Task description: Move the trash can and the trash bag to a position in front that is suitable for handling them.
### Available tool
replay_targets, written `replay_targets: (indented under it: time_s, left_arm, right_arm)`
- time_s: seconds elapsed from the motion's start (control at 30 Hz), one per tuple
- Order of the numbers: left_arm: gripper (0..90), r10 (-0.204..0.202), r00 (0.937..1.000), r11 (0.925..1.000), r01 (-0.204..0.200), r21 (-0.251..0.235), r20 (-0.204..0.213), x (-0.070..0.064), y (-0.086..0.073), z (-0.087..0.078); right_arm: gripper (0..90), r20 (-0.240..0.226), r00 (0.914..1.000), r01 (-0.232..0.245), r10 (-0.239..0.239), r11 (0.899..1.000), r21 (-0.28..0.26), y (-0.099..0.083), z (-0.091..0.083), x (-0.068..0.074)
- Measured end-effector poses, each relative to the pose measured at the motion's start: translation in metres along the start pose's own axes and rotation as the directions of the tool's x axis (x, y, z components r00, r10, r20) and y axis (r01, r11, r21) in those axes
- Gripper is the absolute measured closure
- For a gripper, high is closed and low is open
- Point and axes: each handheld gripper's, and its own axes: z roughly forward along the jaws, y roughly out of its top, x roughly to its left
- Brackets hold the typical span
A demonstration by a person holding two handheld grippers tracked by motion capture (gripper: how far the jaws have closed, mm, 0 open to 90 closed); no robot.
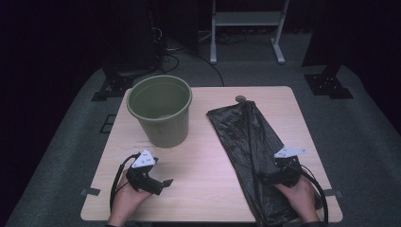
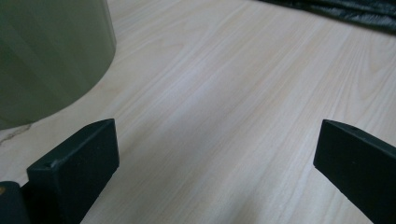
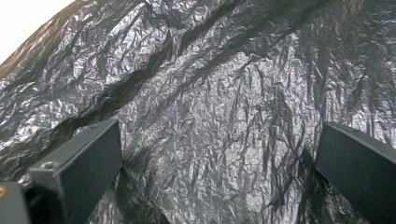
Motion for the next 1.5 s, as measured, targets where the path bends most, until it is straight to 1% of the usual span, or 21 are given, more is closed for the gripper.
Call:
replay_targets:
  time_s: [0.07, 0.17, 0.33, 0.53, 0.57, 0.63, 0.7, 0.73, 0.8, 0.87, 0.9, 0.97, 1.03, 1.13, 1.23, 1.27, 1.33, 1.37, 1.43, 1.47, 1.5]
  left_arm:
    - [0.0, -0.001, 1.0000, 1.0000, 0.001, -0.003, -0.004, 0.000, 0.002, -0.002]
    - [0.0, -0.009, 0.9998, 0.9996, 0.009, -0.027, -0.020, 0.001, 0.013, -0.011]
    - [0.0, -0.015, 0.9993, 0.9994, 0.013, -0.033, -0.034, 0.004, 0.026, -0.022]
    - [0.0, -0.020, 0.9984, 0.9991, 0.018, -0.040, -0.052, 0.011, 0.043, -0.039]
    - [0.0, -0.024, 0.9981, 0.9988, 0.022, -0.043, -0.057, 0.015, 0.050, -0.045]
    - [0.0, -0.026, 0.9979, 0.9987, 0.023, -0.045, -0.060, 0.016, 0.053, -0.047]
    - [0.0, -0.028, 0.9967, 0.9988, 0.024, -0.043, -0.077, 0.020, 0.063, -0.055]
    - [0.0, -0.028, 0.9967, 0.9988, 0.024, -0.043, -0.077, 0.020, 0.063, -0.055]
    - [0.0, -0.028, 0.9960, 0.9985, 0.024, -0.050, -0.085, 0.022, 0.073, -0.063]
    - [0.0, -0.026, 0.9962, 0.9984, 0.022, -0.051, -0.082, 0.023, 0.077, -0.066]
    - [0.3, -0.024, 0.9965, 0.9981, 0.020, -0.059, -0.080, 0.023, 0.081, -0.069]
    - [0.3, -0.026, 0.9954, 0.9971, 0.019, -0.073, -0.093, 0.026, 0.091, -0.079]
    - [0.3, -0.028, 0.9949, 0.9967, 0.021, -0.079, -0.097, 0.027, 0.094, -0.082]
    - [0.3, -0.037, 0.9924, 0.9956, 0.027, -0.089, -0.117, 0.032, 0.104, -0.090]
    - [0.3, -0.045, 0.9897, 0.9954, 0.033, -0.089, -0.136, 0.038, 0.111, -0.093]
    - [0.3, -0.049, 0.9877, 0.9953, 0.036, -0.090, -0.148, 0.043, 0.116, -0.094]
    - [0.3, -0.049, 0.9866, 0.9954, 0.035, -0.089, -0.156, 0.045, 0.118, -0.095]
    - [0.3, -0.056, 0.9843, 0.9954, 0.041, -0.087, -0.168, 0.051, 0.123, -0.095]
    - [0.3, -0.054, 0.9831, 0.9952, 0.039, -0.090, -0.175, 0.054, 0.125, -0.096]
    - [0.3, -0.062, 0.9807, 0.9943, 0.044, -0.097, -0.186, 0.060, 0.130, -0.097]
    - [0.3, -0.062, 0.9807, 0.9943, 0.044, -0.097, -0.186, 0.060, 0.130, -0.097]
  right_arm:
    - [0.0, 0.000, 1.0000, 0.000, 0.000, 1.000, 0.000, 0.000, 0.000, 0.000]
    - [0.0, 0.000, 1.0000, 0.000, 0.000, 1.000, 0.000, 0.000, 0.000, 0.000]
    - [0.0, 0.000, 1.0000, 0.001, -0.001, 1.000, 0.000, 0.000, 0.000, 0.000]
    - [0.0, 0.001, 1.0000, 0.000, 0.000, 1.000, 0.000, 0.000, 0.000, 0.000]
    - [0.0, 0.001, 1.0000, -0.001, 0.001, 1.000, 0.000, 0.000, 0.000, 0.000]
    - [0.0, 0.001, 1.0000, -0.001, 0.001, 1.000, 0.000, 0.000, 0.000, 0.000]
    - [0.0, 0.001, 1.0000, -0.001, 0.001, 1.000, 0.000, 0.000, 0.000, 0.000]
    - [0.0, 0.001, 1.0000, -0.001, 0.001, 1.000, 0.000, 0.000, 0.000, 0.000]
    - [0.0, 0.001, 1.0000, -0.001, 0.001, 1.000, 0.000, 0.000, 0.000, 0.000]
    - [0.0, 0.001, 1.0000, -0.001, 0.001, 1.000, 0.000, 0.000, 0.000, 0.000]
    - [0.0, 0.001, 1.0000, -0.001, 0.001, 1.000, 0.000, 0.000, 0.000, 0.000]
    - [0.0, 0.001, 1.0000, -0.001, 0.001, 1.000, 0.000, 0.000, 0.000, 0.000]
    - [0.0, 0.001, 1.0000, -0.001, 0.001, 1.000, 0.000, 0.000, 0.000, 0.000]
    - [0.0, 0.001, 1.0000, -0.001, 0.001, 1.000, 0.000, 0.000, 0.000, 0.000]
    - [0.0, 0.001, 1.0000, -0.001, 0.001, 1.000, 0.000, 0.000, 0.000, 0.000]
    - [0.0, 0.001, 1.0000, -0.001, 0.001, 1.000, 0.000, 0.000, 0.000, 0.000]
    - [0.0, 0.001, 1.0000, -0.001, 0.001, 1.000, 0.000, 0.000, 0.000, 0.000]
    - [0.0, 0.001, 1.0000, -0.001, 0.001, 1.000, 0.000, 0.000, 0.000, 0.000]
    - [0.0, 0.001, 1.0000, -0.001, 0.001, 1.000, 0.000, 0.000, 0.000, 0.000]
    - [0.0, 0.001, 1.0000, -0.001, 0.001, 1.000, 0.000, 0.000, 0.000, 0.000]
    - [0.0, 0.001, 1.0000, -0.001, 0.001, 1.000, 0.000, 0.000, 0.000, 0.000]
